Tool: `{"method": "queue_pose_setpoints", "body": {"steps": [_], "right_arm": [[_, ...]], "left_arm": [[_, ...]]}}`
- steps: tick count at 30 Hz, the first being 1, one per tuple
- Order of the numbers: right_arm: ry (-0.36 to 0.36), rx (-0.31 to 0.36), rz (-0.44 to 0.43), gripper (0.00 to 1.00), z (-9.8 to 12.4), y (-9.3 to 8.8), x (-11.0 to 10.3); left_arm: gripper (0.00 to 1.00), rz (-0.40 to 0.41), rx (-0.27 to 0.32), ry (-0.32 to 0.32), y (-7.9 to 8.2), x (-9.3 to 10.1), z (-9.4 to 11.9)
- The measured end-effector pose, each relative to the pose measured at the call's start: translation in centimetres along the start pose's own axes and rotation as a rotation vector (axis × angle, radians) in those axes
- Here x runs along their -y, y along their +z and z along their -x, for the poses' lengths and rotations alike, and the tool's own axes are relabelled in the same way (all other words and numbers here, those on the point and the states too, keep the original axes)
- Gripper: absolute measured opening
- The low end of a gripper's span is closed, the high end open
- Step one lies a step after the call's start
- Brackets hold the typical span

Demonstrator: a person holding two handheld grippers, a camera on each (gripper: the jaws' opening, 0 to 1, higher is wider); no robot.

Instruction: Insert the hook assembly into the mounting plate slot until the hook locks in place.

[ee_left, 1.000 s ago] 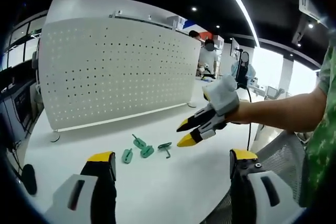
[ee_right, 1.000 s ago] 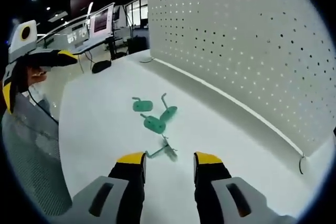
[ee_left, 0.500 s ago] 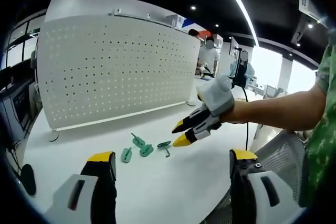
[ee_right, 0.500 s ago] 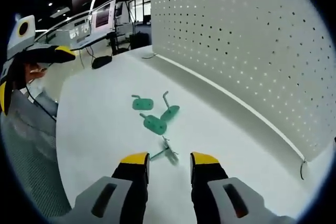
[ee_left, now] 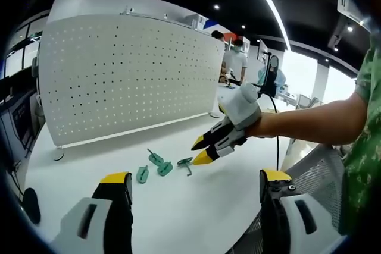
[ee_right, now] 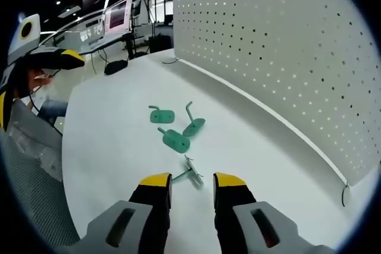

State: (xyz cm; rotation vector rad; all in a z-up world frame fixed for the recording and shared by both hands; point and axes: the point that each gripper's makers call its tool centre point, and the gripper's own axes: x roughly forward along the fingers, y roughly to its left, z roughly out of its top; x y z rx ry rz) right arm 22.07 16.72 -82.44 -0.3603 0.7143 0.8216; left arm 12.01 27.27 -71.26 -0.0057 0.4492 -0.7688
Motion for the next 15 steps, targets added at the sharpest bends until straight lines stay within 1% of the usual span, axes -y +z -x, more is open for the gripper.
{"method": "queue_pose_setpoints", "body": {"steps": [2, 5, 15], "right_arm": [[0.000, -0.002, 0.001, 0.27, -0.04, -0.05, -0.02], [0.002, -0.005, 0.008, 0.23, -0.18, -0.06, -0.04], [0.005, -0.019, 0.030, 0.18, -0.54, -0.27, -0.13]], "left_arm": [[0.90, -0.001, -0.013, -0.007, -0.28, 0.02, -0.04], [0.90, -0.001, -0.024, -0.020, -0.54, 0.18, -0.06], [0.90, -0.008, -0.043, -0.043, -0.99, 0.55, -0.28]]}}
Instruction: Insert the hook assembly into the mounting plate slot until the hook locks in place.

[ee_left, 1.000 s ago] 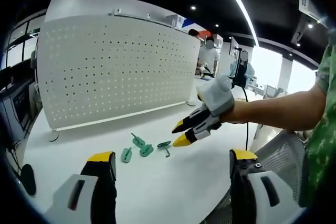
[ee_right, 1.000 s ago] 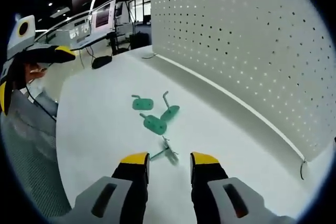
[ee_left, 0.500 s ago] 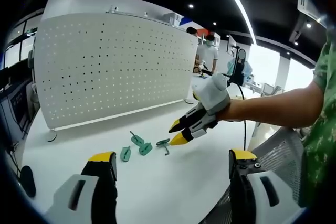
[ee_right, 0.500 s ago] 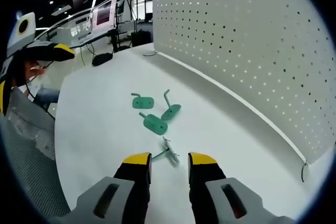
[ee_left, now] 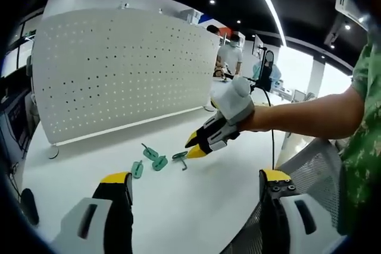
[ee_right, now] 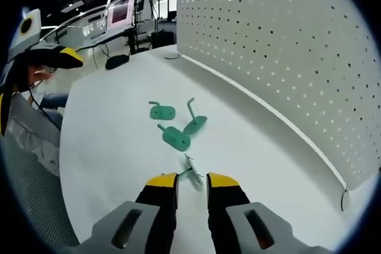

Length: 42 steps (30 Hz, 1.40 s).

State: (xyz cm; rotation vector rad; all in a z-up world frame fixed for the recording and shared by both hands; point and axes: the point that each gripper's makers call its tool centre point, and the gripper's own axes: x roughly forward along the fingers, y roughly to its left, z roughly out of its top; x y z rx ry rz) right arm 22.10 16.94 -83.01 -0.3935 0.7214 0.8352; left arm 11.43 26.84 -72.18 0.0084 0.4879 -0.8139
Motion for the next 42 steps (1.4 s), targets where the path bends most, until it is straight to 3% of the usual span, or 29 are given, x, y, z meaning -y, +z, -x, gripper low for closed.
{"method": "queue_pose_setpoints", "body": {"steps": [42], "right_arm": [[-0.001, -0.023, 0.049, 0.04, -0.90, -0.68, 0.16]], "left_arm": [[0.87, -0.006, -0.015, -0.019, -0.11, 0.52, -0.16]]}}
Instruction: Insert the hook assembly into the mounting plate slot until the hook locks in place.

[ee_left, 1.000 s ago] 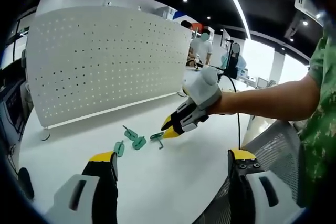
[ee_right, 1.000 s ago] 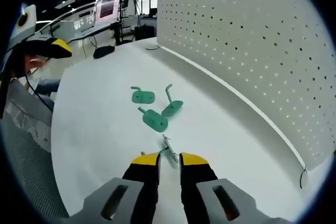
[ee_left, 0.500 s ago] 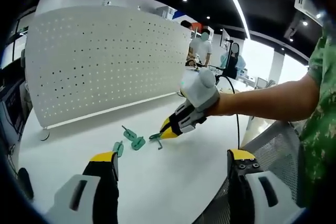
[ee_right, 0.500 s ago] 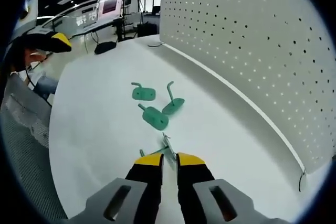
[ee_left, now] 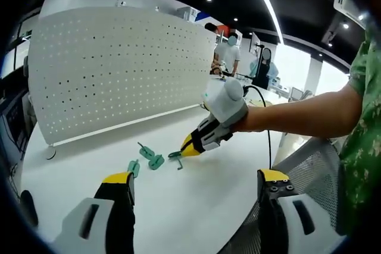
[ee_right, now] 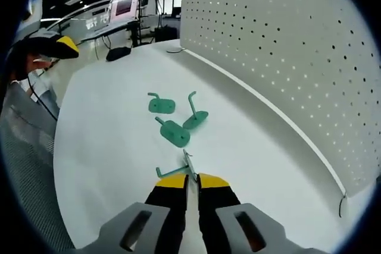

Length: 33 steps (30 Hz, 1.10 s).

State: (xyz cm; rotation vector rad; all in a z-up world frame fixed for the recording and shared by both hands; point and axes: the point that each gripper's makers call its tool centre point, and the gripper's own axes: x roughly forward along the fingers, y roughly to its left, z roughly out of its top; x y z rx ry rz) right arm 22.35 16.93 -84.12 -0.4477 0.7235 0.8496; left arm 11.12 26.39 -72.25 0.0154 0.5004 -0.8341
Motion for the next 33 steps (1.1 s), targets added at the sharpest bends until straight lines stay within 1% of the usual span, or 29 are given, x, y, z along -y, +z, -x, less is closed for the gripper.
{"method": "queue_pose_setpoints", "body": {"steps": [6, 15, 26, 33], "right_arm": [[0.000, 0.002, -0.004, 0.02, 0.07, -0.01, -0.01], [-0.004, 0.008, -0.016, 0.01, 0.15, -0.13, 0.26], [-0.005, 0.029, -0.056, 0.00, 0.22, -0.16, 0.46], [-0.003, 0.031, -0.080, 0.00, 0.42, -0.26, 0.42]], "left_arm": [[0.87, 0.002, 0.000, 0.001, -0.01, -0.11, -0.01], [0.86, -0.001, -0.001, -0.002, 0.06, -0.10, -0.11], [0.85, -0.001, 0.000, -0.004, 0.08, -0.15, -0.14], [0.85, -0.003, 0.002, -0.006, 0.20, -0.16, -0.15]]}}
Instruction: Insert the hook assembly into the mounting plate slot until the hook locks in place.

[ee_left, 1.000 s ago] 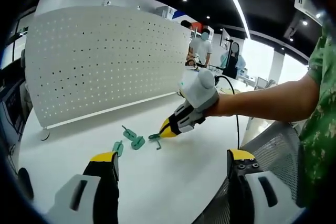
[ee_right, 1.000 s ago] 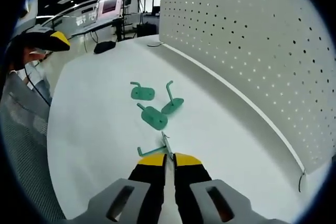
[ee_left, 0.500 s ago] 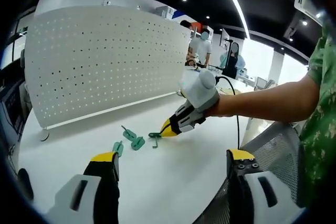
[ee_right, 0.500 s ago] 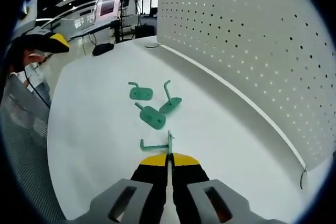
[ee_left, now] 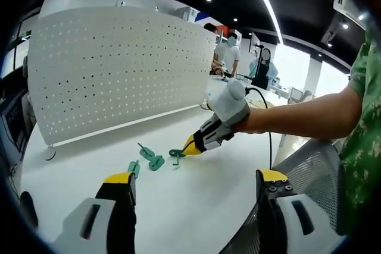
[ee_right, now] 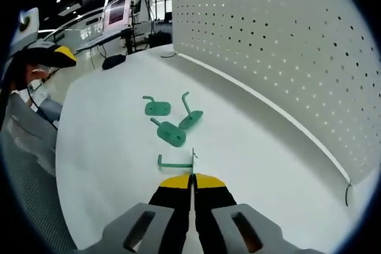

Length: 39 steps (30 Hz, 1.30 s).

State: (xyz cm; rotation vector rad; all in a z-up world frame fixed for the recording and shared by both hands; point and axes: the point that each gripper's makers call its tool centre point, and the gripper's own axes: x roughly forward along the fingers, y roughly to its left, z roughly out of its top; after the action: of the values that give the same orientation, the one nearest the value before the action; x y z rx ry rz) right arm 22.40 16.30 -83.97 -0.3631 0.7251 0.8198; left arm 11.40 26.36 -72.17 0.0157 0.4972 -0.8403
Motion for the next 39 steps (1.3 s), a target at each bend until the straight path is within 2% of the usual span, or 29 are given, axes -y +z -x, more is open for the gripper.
{"method": "queue_pose_setpoints", "body": {"steps": [19, 39], "right_arm": [[-0.014, 0.036, -0.069, 0.00, 1.1, 0.2, 0.5], [0.015, 0.168, -0.231, 0.00, 3.2, 2.1, 0.8]], "left_arm": [[0.83, -0.014, 0.006, -0.008, 0.4, 0.1, 0.1], [0.82, -0.030, 0.015, -0.014, 1.0, 0.4, 0.3]]}}
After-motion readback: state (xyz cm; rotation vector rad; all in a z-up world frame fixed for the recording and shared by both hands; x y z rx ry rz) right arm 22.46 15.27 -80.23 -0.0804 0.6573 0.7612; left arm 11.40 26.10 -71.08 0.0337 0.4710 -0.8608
